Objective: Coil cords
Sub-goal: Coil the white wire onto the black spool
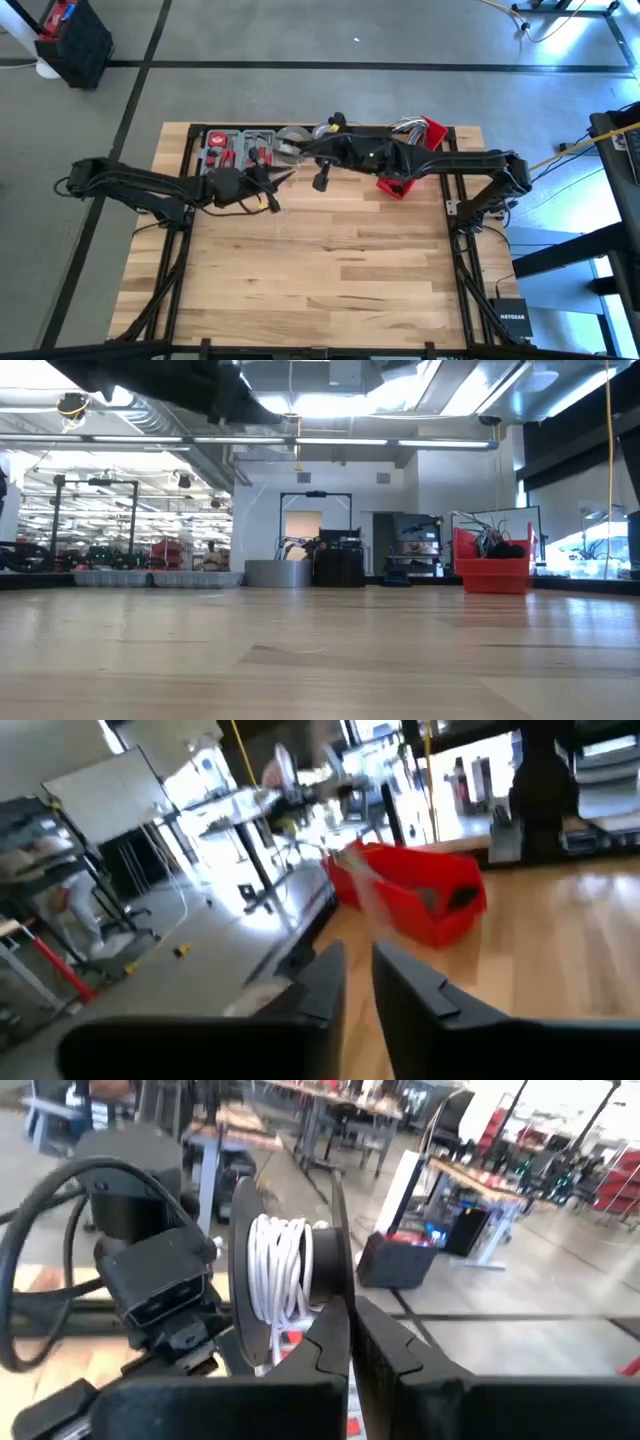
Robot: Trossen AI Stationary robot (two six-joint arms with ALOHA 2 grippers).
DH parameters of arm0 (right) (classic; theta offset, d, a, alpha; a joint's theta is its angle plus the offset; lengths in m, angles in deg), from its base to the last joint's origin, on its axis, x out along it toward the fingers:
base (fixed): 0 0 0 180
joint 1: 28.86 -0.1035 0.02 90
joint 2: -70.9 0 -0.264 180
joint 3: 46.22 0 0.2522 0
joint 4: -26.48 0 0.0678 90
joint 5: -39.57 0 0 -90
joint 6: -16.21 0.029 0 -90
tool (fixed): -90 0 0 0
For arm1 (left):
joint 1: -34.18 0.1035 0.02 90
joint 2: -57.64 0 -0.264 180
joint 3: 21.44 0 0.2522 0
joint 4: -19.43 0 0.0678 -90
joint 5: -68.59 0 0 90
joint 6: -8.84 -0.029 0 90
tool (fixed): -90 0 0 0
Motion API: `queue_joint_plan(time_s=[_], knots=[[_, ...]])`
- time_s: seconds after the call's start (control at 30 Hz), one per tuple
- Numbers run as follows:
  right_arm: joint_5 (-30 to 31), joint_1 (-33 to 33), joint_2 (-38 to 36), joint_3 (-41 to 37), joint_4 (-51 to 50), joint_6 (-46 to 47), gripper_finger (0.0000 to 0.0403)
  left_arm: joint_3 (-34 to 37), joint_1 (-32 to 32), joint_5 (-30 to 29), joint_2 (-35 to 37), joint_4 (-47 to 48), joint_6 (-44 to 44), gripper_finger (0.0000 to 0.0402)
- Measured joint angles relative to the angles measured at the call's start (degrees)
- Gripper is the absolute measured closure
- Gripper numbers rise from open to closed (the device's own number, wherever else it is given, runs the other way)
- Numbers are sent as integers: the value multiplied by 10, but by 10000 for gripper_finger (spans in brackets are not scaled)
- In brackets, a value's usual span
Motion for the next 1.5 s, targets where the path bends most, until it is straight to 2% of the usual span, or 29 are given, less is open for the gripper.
queue_joint_plan(time_s=[0.17, 0.37, 0.47, 0.6, 0.67, 0.8, 1.0, 1.17, 1.37, 1.5], knots=[[2, 0, 0, -1, -5, -1, 397, 2, 1, 1, -1, 30, 2, 316], [3, 0, 0, -1, -2, -2, 397, 2, -1, 3, 0, 47, 29, 298], [3, 1, 1, -1, -6, -2, 397, -4, -1, 32, 0, 42, 60, 291], [3, 1, 1, -1, -6, -2, 397, -7, -1, 109, 0, 24, 85, 276], [3, 1, 1, -2, -6, -3, 397, -8, -1, 122, 1, 9, 86, 268], [3, 1, 1, -2, -3, -8, 397, -8, 1, 121, -21, -35, 94, 259], [3, 1, 1, -2, -2, -13, 397, -10, 6, 116, -92, -131, 88, 256], [3, 1, 2, -2, -6, -15, 397, -17, 17, 74, -117, -125, 81, 256], [3, 1, 2, -2, -6, -16, 397, -18, 22, 74, -120, -126, 83, 257], [3, 1, 2, -2, -3, -16, 397, -19, 22, 102, -127, -133, 83, 269]])
